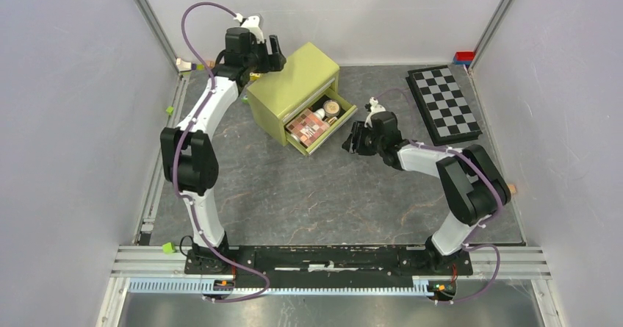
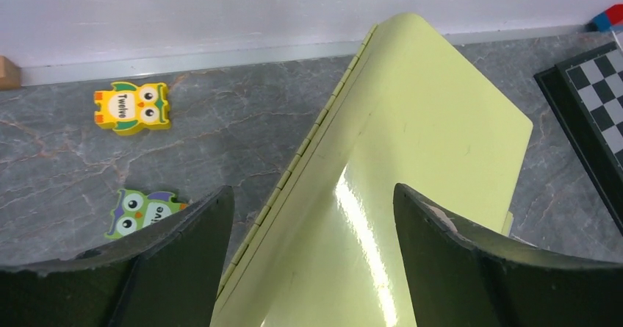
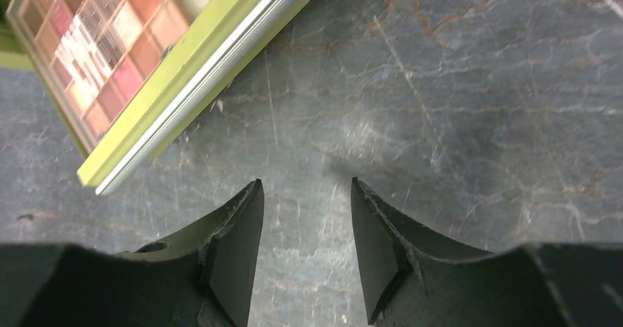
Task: Organize the makeup
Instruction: Close the drawer in the storage box.
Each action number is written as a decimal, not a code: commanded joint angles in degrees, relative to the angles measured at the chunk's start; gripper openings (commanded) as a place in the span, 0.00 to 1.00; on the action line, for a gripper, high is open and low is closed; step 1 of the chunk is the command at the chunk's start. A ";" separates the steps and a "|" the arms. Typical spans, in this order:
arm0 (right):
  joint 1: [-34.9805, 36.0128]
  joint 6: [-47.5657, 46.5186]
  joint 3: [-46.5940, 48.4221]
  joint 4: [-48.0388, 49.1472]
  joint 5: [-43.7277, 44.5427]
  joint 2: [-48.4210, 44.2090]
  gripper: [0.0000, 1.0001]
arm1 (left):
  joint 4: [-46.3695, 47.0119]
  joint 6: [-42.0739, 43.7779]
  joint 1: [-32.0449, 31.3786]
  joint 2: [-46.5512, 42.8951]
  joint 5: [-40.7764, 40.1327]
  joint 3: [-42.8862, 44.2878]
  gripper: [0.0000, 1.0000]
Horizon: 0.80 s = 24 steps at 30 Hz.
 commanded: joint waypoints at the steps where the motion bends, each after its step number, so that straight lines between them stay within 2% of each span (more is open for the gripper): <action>1: -0.35 -1.28 6.02 -1.39 3.54 3.47 0.51 | 0.93 -0.20 0.24 2.45 3.20 2.68 0.85; 4: -0.31 0.24 8.20 -1.26 4.30 5.74 0.43 | -0.43 0.26 0.32 3.27 3.54 2.62 0.83; 8: -0.34 2.88 11.03 -0.54 4.78 9.45 0.22 | -1.48 0.37 0.58 3.98 3.76 2.08 0.82; 9: -0.30 3.71 11.69 -0.14 4.59 10.10 0.21 | -1.56 0.30 0.66 4.15 3.98 1.90 0.81; 13: -0.31 6.56 13.87 1.41 3.87 13.42 0.07 | -2.18 0.28 0.76 4.59 5.32 1.65 0.79; 17: 0.20 9.47 16.67 3.90 1.39 16.52 0.02 | -2.45 0.79 0.76 4.70 5.73 0.72 0.73; 24: 3.21 11.32 24.24 4.02 0.80 19.39 0.01 | -1.59 1.34 0.77 4.04 6.36 -1.72 0.71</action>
